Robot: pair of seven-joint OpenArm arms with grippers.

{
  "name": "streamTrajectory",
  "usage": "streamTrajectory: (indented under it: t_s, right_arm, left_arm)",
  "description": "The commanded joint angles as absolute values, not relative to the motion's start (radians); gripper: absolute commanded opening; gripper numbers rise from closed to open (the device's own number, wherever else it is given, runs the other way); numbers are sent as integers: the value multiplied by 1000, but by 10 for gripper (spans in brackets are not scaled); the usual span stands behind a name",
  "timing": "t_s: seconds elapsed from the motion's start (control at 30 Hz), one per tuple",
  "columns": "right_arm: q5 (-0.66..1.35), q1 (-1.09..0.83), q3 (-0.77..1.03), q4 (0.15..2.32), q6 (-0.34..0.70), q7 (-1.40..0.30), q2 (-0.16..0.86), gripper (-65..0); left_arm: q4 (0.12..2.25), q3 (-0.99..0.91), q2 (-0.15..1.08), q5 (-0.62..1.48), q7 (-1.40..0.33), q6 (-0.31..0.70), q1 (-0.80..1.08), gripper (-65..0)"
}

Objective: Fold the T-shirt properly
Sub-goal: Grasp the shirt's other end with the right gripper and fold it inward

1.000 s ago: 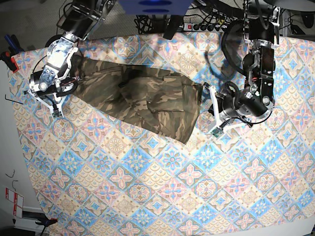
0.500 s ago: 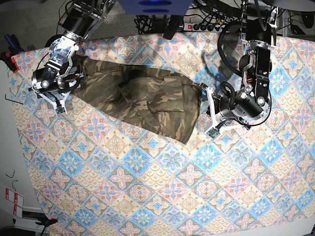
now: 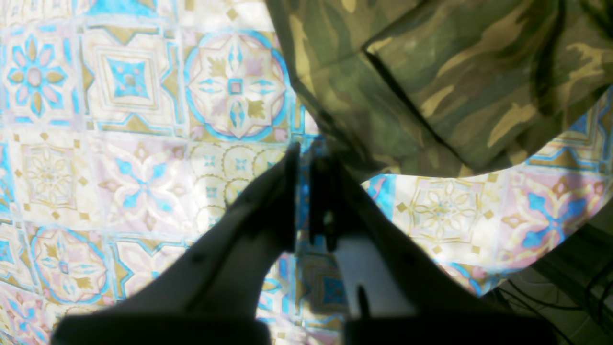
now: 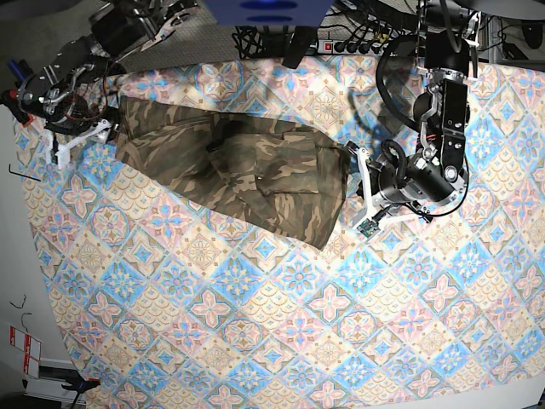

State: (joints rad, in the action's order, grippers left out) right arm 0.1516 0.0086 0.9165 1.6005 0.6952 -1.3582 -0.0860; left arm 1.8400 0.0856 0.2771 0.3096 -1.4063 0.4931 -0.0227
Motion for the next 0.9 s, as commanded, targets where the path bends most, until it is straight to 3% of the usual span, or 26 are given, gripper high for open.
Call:
streamTrajectory:
  t_s: [0.0,0.57,0.87]
  right_arm:
    - [183,24,912,1603,698,-1360,-79,-213]
    - [229,42,909,1276,698,-1242,-31,-213]
    - [232,-13,674,1294,698,-1245,-73,-213]
  left_arm:
    - [1856,85,282,311,-1396,492,-39,-650]
    - [1854,90,308,311,-1396,492,-31,-650]
    - [1788,88,305,311,-1396,492,-41,-650]
